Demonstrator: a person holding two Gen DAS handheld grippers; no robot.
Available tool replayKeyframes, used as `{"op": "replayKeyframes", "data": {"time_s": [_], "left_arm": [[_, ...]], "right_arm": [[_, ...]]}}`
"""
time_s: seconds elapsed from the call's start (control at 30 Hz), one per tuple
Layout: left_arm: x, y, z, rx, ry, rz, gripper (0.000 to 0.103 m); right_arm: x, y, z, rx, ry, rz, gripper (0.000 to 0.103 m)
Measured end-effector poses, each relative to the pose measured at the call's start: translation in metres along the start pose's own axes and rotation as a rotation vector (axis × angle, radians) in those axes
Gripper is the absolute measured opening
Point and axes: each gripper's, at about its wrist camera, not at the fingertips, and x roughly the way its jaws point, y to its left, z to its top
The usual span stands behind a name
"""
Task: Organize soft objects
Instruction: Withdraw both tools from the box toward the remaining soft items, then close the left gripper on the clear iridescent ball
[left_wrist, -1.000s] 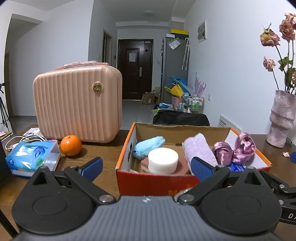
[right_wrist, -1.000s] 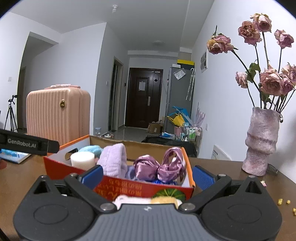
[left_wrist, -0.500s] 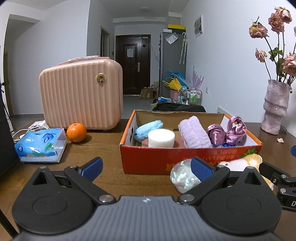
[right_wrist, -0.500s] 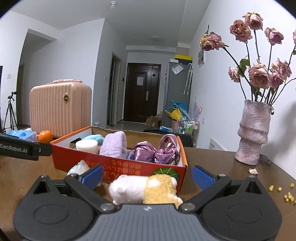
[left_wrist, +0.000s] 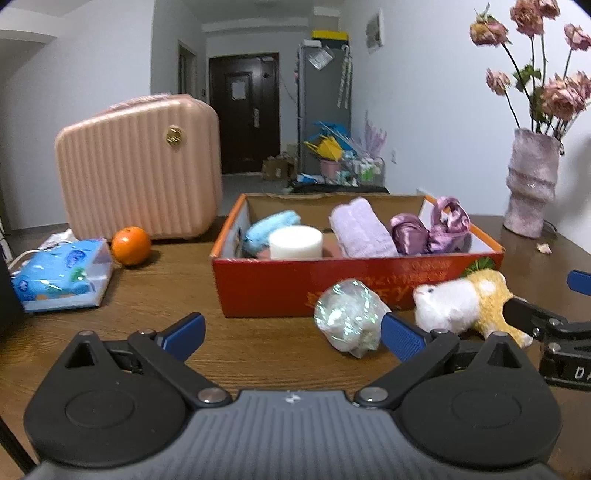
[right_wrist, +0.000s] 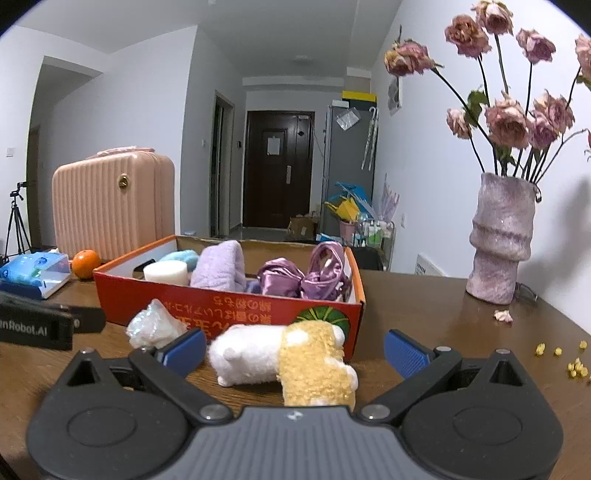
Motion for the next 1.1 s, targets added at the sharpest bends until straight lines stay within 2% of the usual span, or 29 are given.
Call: {"op": "replayKeyframes", "data": {"time_s": [0.17, 0.33, 0.73, 1.03, 1.1], "left_arm": [[0.016, -0.006, -0.003, 0.021, 0.049, -0.027, 0.103], [0.03, -0.017, -0.003, 0.048, 0.065, -0.034, 0.103], [0.072, -0.033, 0.001, 0.077, 0.12, -0.008, 0.103], [0.088, -0.035, 0.003, 0.103, 0.114, 0.02, 0.103], [0.091, -0.034, 0.004, 0.105, 0.119, 0.011, 0.098]], "right_arm": [[0.007, -0.005, -0.002, 0.017, 0.02, -0.015, 0.103], [0.011, -0.008, -0.004, 0.025, 0.029, -0.024, 0.103], [0.02, -0.015, -0.006, 0.049, 0.057, -0.035, 0.103], [0.025, -0.018, -0.007, 0.064, 0.074, -0.042, 0.103], [0.026, -0.018, -0.008, 0.065, 0.079, -0.043, 0.103]]}}
